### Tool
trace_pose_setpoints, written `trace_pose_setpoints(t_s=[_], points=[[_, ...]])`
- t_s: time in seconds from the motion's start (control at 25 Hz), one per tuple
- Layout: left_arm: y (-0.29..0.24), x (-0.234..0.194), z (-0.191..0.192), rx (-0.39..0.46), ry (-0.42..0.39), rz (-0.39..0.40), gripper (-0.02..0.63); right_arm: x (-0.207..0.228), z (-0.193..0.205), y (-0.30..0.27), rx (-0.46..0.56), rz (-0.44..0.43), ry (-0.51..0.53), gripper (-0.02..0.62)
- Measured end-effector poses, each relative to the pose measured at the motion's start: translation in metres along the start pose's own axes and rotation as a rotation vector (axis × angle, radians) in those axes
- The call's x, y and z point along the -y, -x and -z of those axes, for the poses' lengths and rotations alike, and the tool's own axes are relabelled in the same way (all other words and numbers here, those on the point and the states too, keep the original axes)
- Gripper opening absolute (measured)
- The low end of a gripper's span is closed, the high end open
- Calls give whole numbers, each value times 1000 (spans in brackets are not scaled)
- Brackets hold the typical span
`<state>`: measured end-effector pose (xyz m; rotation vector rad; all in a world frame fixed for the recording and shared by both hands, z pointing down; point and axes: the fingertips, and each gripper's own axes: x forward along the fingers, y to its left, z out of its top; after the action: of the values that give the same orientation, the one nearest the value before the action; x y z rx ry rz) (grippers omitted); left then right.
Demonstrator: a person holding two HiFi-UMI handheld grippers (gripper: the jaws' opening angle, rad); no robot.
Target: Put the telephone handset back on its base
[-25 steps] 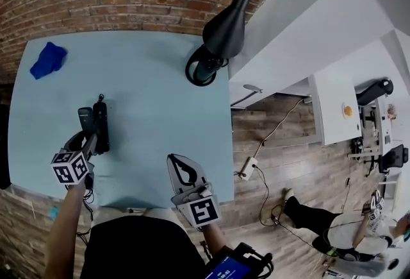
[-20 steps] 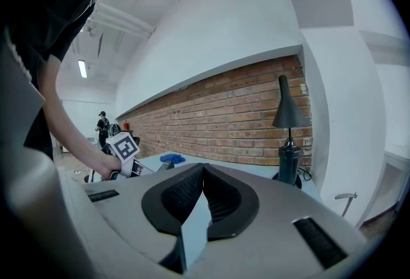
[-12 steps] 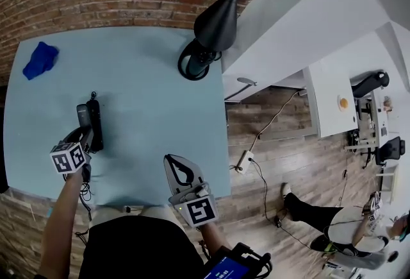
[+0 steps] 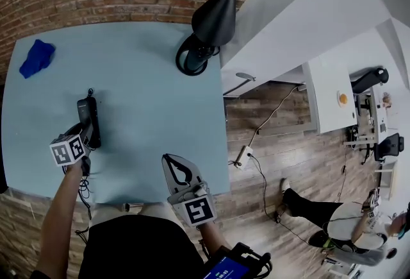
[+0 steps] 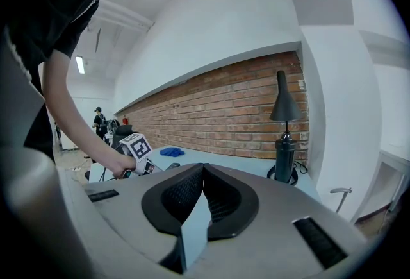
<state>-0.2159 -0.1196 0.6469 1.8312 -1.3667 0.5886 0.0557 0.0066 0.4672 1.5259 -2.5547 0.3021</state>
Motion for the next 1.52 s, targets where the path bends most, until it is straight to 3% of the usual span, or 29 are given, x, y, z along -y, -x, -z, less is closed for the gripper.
trace_pose_setpoints(t_s=[0.56, 0.64, 0.68, 1.08, 1.2, 1.28, 1.4, 1.52], points=[[-16, -3, 4, -38, 19, -29, 228, -1, 2, 2, -1, 3, -24, 11], [-16, -7, 2, -27, 22, -50, 153, -2, 2, 1, -1, 2, -34, 11], [-16, -8, 1, -27, 25, -54, 146, -3, 2, 1, 0, 2, -37, 11], [0, -15, 7, -14, 19, -100, 147, -11, -1, -3, 12, -19, -25, 11], [23, -9, -8, 86, -45, -63, 145, -17, -8, -10, 28, -46, -11, 11], [45, 10, -31, 202, -150, 7, 29, -21, -17, -20, 49, -71, -2, 11], [88, 45, -64, 381, -336, 114, 29, -28, -44, -43, 107, -115, 18, 11], [140, 68, -96, 542, -435, 165, 29, -41, -83, -66, 188, -172, 32, 11]])
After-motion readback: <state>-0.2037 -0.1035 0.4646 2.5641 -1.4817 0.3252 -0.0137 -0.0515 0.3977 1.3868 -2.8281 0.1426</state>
